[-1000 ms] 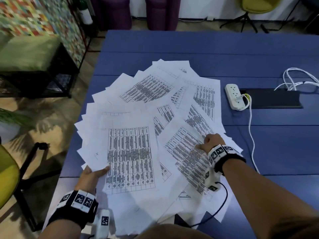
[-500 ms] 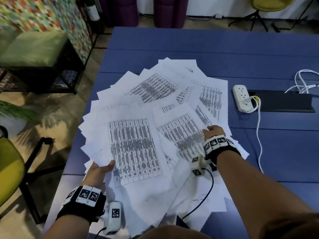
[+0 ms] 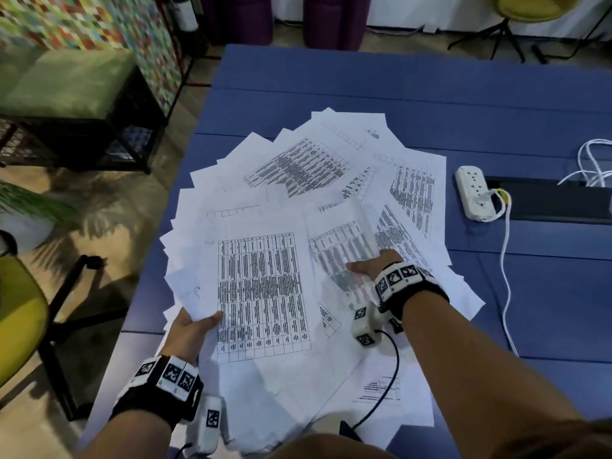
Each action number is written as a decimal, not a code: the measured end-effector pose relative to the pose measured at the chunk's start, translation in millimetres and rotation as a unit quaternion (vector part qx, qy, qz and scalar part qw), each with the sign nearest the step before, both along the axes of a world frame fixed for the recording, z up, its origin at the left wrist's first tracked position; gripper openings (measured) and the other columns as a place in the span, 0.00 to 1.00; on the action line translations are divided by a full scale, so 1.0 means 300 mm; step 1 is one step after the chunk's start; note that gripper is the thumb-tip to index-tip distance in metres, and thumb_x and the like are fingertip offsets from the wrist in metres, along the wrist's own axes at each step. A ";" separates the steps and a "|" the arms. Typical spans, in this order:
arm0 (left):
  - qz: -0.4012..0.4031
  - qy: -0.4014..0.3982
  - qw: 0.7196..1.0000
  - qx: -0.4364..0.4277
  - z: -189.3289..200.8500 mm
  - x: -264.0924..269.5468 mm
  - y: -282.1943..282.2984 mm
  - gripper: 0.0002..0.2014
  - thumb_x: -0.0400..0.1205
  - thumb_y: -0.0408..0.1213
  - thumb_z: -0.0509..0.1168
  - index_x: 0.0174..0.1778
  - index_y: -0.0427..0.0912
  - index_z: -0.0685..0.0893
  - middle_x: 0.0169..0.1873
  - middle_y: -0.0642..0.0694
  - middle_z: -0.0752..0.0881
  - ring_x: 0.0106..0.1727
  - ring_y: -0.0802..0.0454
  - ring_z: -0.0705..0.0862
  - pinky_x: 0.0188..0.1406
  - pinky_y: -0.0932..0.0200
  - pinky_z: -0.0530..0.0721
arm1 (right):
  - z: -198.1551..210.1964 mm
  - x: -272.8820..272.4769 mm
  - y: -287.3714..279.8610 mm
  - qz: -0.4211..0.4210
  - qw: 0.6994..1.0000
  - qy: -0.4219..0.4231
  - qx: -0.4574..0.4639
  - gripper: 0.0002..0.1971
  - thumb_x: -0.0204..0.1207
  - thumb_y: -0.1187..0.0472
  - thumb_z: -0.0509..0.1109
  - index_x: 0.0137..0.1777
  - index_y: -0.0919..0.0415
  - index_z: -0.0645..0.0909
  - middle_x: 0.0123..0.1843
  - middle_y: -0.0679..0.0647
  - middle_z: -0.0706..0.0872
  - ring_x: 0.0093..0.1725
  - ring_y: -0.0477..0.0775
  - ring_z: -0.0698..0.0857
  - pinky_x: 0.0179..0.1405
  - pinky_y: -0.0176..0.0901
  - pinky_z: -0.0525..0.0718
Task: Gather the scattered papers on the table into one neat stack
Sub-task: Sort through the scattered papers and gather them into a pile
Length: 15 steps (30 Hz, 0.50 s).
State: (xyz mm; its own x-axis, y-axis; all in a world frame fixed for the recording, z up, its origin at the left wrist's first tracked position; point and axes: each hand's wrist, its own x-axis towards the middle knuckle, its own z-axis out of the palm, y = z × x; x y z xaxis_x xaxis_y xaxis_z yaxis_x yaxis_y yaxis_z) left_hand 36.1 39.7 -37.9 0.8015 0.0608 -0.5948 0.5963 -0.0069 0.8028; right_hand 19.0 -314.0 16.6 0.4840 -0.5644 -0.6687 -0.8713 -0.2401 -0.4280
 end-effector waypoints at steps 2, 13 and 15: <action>0.012 0.006 1.000 -0.003 -0.006 0.001 -0.002 0.17 0.79 0.19 0.66 0.62 0.37 0.80 0.47 0.43 0.85 0.52 0.44 0.82 0.53 0.53 0.77 | 0.001 0.001 -0.008 0.038 0.999 -0.009 0.001 0.29 0.63 0.53 0.83 0.59 0.70 0.80 0.42 0.56 0.86 0.44 0.58 0.84 0.45 0.43 0.82; -0.015 0.006 1.000 -0.024 -0.031 0.007 0.020 0.22 0.78 0.21 0.68 0.69 0.36 0.78 0.59 0.36 0.86 0.62 0.40 0.83 0.73 0.38 0.73 | 0.013 -0.059 -0.015 0.043 0.994 -0.068 -0.074 0.18 0.69 0.60 0.78 0.57 0.66 0.83 0.46 0.58 0.87 0.42 0.56 0.85 0.40 0.42 0.83; -0.015 -0.001 1.000 -0.020 -0.036 0.007 0.015 0.21 0.78 0.20 0.68 0.68 0.36 0.79 0.58 0.37 0.86 0.62 0.40 0.83 0.73 0.40 0.74 | 0.047 -0.071 -0.034 0.037 0.989 -0.095 -0.110 0.18 0.71 0.58 0.75 0.60 0.63 0.83 0.49 0.59 0.88 0.42 0.57 0.86 0.40 0.43 0.85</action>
